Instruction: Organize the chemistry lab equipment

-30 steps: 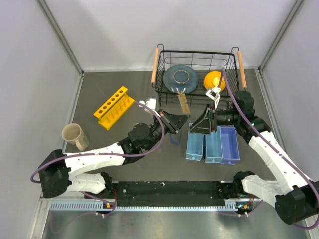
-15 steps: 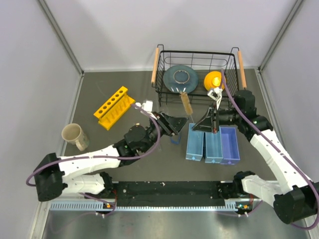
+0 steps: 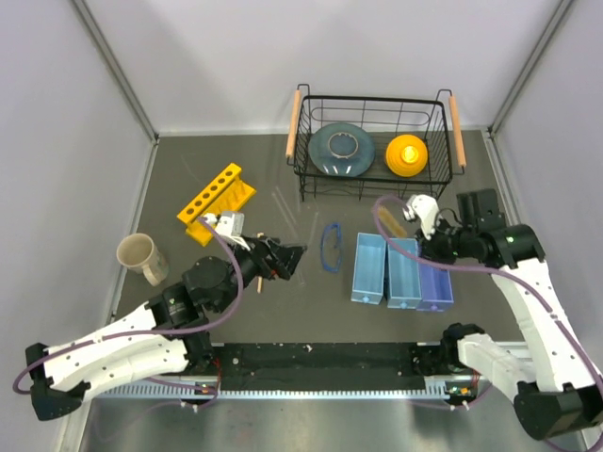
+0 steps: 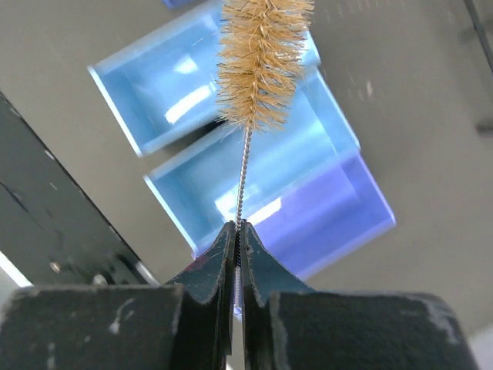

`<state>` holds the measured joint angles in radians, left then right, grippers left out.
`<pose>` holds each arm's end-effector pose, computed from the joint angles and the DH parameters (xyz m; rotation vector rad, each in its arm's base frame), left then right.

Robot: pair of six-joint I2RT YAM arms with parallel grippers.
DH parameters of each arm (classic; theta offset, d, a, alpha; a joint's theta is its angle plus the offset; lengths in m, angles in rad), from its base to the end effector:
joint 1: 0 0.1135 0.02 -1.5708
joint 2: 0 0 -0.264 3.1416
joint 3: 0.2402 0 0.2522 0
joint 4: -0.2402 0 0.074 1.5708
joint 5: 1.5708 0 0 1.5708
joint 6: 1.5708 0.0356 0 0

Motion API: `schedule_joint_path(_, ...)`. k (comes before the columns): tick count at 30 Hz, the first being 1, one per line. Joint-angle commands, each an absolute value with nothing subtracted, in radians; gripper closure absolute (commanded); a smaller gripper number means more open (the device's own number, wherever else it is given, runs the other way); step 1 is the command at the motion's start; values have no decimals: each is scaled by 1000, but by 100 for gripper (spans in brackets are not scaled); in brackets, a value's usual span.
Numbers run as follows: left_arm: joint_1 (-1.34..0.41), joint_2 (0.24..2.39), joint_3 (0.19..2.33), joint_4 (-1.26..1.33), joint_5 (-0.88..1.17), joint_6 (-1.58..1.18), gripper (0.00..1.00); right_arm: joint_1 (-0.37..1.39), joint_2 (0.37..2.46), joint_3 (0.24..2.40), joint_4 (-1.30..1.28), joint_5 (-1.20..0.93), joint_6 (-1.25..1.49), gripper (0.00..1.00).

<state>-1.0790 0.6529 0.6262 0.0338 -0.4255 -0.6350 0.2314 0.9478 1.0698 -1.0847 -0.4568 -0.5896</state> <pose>0.0900 -0.1369 0.3281 0.0129 1.6567 -1.0034 0.1544 0.0525 0.3303 -1.1351 2.1629 0.4211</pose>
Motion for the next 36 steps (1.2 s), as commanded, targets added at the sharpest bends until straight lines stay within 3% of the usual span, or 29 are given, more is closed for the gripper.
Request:
schedule_joint_path(1, -1075, 608, 563, -227, -446, -623, 4, 111, 879, 1045, -1293, -227, -791, 100)
schedule_joint_path(8, -1075, 597, 492, -204, -439, -666, 4, -126, 929, 1019, -1445, -204, -969, 100)
schedule_joint_path(23, -1075, 677, 508, -181, -419, -689, 3, -207, 1231, 1074, -1525, -225, -884, 100)
schedule_joint_path(36, -1075, 624, 485, -199, -436, -689, 3, -230, 1307, 1035, -1588, -241, -808, 100)
